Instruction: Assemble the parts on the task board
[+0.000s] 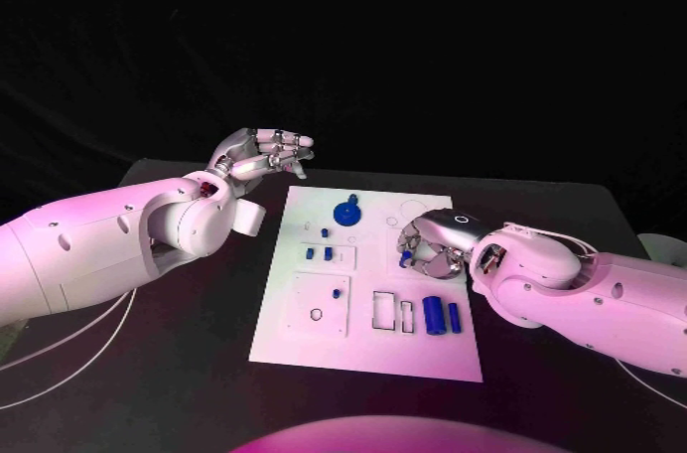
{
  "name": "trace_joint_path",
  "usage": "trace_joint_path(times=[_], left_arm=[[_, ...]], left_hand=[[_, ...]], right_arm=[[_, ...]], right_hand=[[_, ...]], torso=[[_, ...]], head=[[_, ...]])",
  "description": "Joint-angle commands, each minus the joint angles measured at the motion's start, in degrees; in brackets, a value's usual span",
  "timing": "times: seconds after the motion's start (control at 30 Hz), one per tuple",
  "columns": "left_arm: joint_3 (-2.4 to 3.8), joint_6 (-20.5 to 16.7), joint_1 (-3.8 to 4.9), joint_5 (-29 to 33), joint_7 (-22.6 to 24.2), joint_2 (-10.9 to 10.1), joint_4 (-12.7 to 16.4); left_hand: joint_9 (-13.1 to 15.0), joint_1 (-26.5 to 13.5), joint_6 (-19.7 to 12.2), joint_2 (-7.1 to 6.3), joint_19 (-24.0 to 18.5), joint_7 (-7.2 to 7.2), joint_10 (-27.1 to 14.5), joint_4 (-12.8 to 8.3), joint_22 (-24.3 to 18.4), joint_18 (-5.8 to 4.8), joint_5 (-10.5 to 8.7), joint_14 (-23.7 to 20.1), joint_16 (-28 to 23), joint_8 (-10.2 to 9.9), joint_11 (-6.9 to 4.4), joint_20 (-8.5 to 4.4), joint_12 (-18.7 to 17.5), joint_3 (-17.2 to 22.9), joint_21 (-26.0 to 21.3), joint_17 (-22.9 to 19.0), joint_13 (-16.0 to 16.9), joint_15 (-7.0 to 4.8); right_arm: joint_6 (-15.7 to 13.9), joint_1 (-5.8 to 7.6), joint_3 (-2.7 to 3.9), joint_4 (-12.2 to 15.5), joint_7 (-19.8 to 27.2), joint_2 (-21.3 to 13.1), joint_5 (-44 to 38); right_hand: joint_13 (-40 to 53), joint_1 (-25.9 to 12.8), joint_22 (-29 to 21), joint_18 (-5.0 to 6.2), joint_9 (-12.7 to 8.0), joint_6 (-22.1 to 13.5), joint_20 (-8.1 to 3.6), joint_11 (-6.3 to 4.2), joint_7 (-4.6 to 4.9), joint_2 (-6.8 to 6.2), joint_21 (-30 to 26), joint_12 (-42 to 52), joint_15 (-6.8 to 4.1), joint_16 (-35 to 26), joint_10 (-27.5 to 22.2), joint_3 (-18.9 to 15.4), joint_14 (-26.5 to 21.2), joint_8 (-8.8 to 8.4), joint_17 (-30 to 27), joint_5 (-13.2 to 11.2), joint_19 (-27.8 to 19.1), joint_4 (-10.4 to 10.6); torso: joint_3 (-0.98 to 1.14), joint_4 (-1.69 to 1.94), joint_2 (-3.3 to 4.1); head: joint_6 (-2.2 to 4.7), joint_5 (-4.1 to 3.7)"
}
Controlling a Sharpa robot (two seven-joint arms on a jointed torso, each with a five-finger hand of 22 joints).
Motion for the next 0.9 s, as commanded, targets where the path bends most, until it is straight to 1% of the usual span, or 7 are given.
trace_joint_path(times=[0.03,0.13,0.23,0.43,0.63,0.77,0.9], left_arm=[[0.05,1.21,0.05,-0.18,0.1,0.08,0.09],[0.05,1.24,0.05,-0.18,0.08,0.08,0.08],[0.05,1.24,0.05,-0.19,0.04,0.07,0.06],[0.05,1.16,0.05,-0.24,-0.02,0.05,-0.11],[0.05,1.63,0.05,-0.43,-0.16,0.02,-0.33],[0.05,1.9,0.05,-0.68,-0.26,0.05,-0.4],[0.05,2.03,0.05,-0.79,-0.29,0.15,-0.52]], left_hand=[[-0.05,-0.43,0.01,0.37,-0.51,0.45,-0.4,-0.15,0.09,0.06,0.2,0.44,-0.37,0.07,0.11,-0.08,0.28,-0.11,0.33,-0.08,0.07,0.07],[-0.05,-0.43,0.01,0.37,-0.51,0.45,-0.4,-0.15,0.09,0.06,0.2,0.44,-0.37,0.07,0.11,-0.08,0.28,-0.11,0.33,-0.08,0.07,0.07],[-0.05,-0.43,0.01,0.37,-0.51,0.45,-0.4,-0.15,0.09,0.06,0.2,0.44,-0.37,0.07,0.11,-0.08,0.28,-0.11,0.33,-0.08,0.07,0.07],[-0.06,-0.47,0.0,0.43,-0.54,0.46,-0.42,-0.12,0.1,0.06,0.21,0.45,-0.39,0.07,0.1,-0.07,0.28,-0.09,0.32,-0.08,0.07,0.08],[-0.08,-0.38,-0.01,0.53,-0.56,0.44,-0.44,-0.19,0.13,0.08,0.23,0.46,-0.42,0.07,0.08,-0.08,0.29,-0.02,0.34,-0.09,0.07,0.05],[-0.11,-0.39,-0.06,0.47,-0.55,0.45,-0.5,-0.22,0.15,0.09,0.22,0.52,-0.39,0.04,0.09,-0.08,0.27,-0.04,0.36,-0.07,0.06,0.04],[-0.12,-0.39,-0.1,0.46,-0.54,0.45,-0.54,-0.25,0.16,0.1,0.23,0.56,-0.36,0.02,0.1,-0.08,0.26,-0.05,0.38,-0.05,0.06,0.04]], right_arm=[[-1.76,-0.1,-0.01,-0.08,0.44,0.15,-0.21],[-2.61,-0.15,-0.01,-0.1,0.14,0.19,-0.56],[-3.54,-0.19,-0.01,-0.03,-0.17,0.15,-1.04],[-5.44,-0.26,-0.01,0.56,-0.22,-0.11,-1.46],[-7.86,-0.03,0.03,3.15,0.11,-1.67,-1.17],[-8.94,0.8,0.12,5.61,0.43,-3.04,0.24],[-9.71,1.75,0.26,8.71,0.68,-4.46,1.57]], right_hand=[[0.44,0.95,7.86,-0.57,0.5,1.66,-0.27,-0.52,-0.33,1.18,1.29,0.72,-0.61,0.46,1.99,1.68,1.74,0.99,0.15,-1.44,0.83,-0.56],[0.79,1.26,8.24,-0.7,1.06,2.92,-0.6,-1.03,-0.78,1.69,2.02,1.09,-1.0,0.54,3.45,2.63,1.8,1.87,0.18,-1.81,1.12,-1.11],[1.33,2.0,8.96,-0.99,1.99,4.13,-1.09,-1.62,-1.22,2.39,3.45,1.41,-1.52,0.78,5.25,3.94,1.94,3.06,0.49,-3.2,1.68,-2.33],[1.63,2.12,9.15,-1.05,2.69,3.96,-1.33,-1.67,-1.13,2.03,3.67,0.87,-1.63,0.76,5.6,4.83,1.95,3.53,0.35,-3.26,1.76,-3.54],[1.74,1.96,9.12,-1.03,2.92,3.87,-1.34,-1.61,-1.03,1.73,3.49,0.59,-1.59,0.69,5.59,5.04,1.91,3.62,0.19,-3.1,1.68,-3.93],[1.79,1.72,9.19,-1.05,3.03,3.8,-1.33,-1.56,-0.99,1.48,3.59,0.39,-1.55,0.71,5.54,5.09,1.91,3.64,0.21,-2.99,1.71,-4.06],[1.84,1.47,9.22,-1.06,3.12,3.79,-1.32,-1.53,-0.98,1.3,3.61,0.27,-1.52,0.66,5.58,5.09,1.89,3.68,0.1,-2.92,1.72,-4.12]], torso=[[-0.03,-0.02,-0.03],[-0.03,-0.01,-0.04],[-0.03,0.02,-0.05],[-0.04,0.02,-0.09],[-0.07,0.03,-0.14],[-0.11,0.01,-0.17],[-0.06,-0.02,-0.17]], head=[[-0.04,-0.03],[-0.06,-0.07],[-0.08,-0.07],[-0.14,-0.05],[-0.14,0.04],[0.0,0.19],[0.01,0.38]])
